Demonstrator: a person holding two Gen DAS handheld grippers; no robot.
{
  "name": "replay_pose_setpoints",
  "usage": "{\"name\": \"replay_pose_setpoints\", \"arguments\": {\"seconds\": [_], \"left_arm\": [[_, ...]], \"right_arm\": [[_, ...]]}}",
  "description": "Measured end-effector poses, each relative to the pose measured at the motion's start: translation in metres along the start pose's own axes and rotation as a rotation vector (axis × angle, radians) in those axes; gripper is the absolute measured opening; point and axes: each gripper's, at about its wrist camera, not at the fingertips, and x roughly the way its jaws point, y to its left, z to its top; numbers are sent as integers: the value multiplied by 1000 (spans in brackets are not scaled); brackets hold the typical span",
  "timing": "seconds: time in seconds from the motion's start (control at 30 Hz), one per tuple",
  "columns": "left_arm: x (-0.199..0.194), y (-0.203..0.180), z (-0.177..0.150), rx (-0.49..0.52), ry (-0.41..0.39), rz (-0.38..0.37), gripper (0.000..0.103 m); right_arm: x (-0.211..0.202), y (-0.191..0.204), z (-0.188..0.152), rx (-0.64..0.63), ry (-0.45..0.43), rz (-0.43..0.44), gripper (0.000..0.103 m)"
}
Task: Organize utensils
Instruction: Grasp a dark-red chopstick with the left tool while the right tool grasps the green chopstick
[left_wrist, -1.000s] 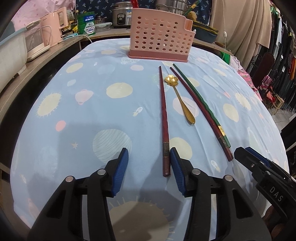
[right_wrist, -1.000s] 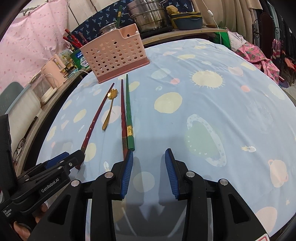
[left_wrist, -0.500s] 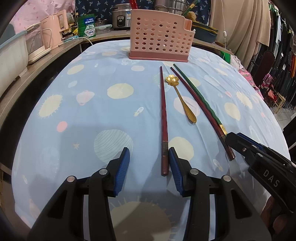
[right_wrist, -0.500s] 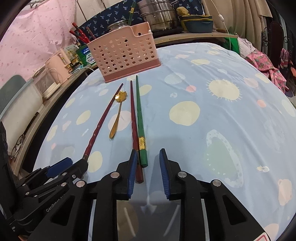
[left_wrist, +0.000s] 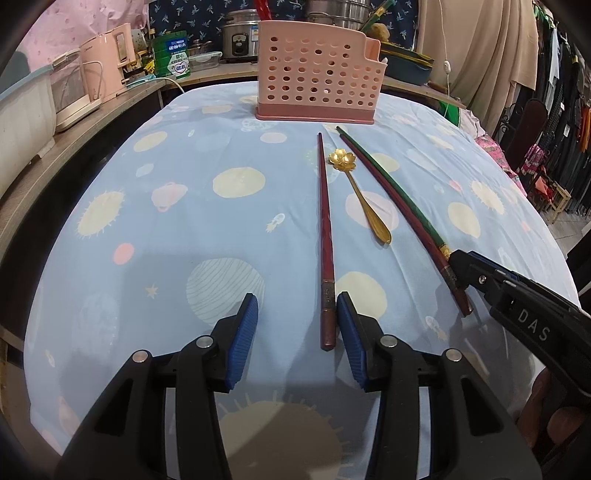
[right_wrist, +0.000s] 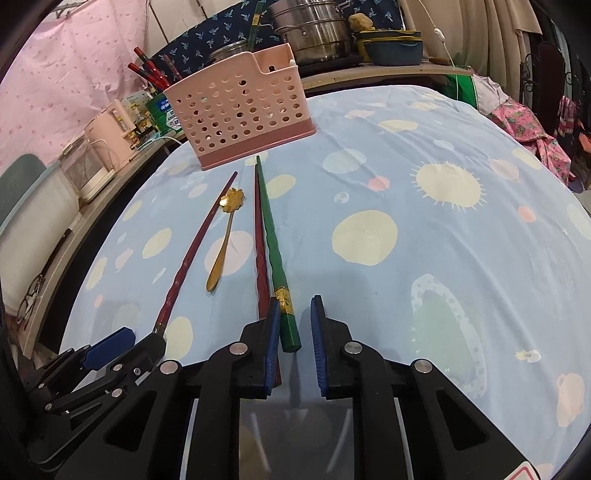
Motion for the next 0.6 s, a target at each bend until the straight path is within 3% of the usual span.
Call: {"name": "replay_pose_setpoints", "arguments": {"seconds": [0.43,0.6], "left_arm": [[0,1,1,-3,1,-5,42],[-1,7,3,-26,13,-26,22]], "right_arm": [[0,2,-2,-20,-6,-28,9],[-3,0,-2,-2,-4,-21,7]]}}
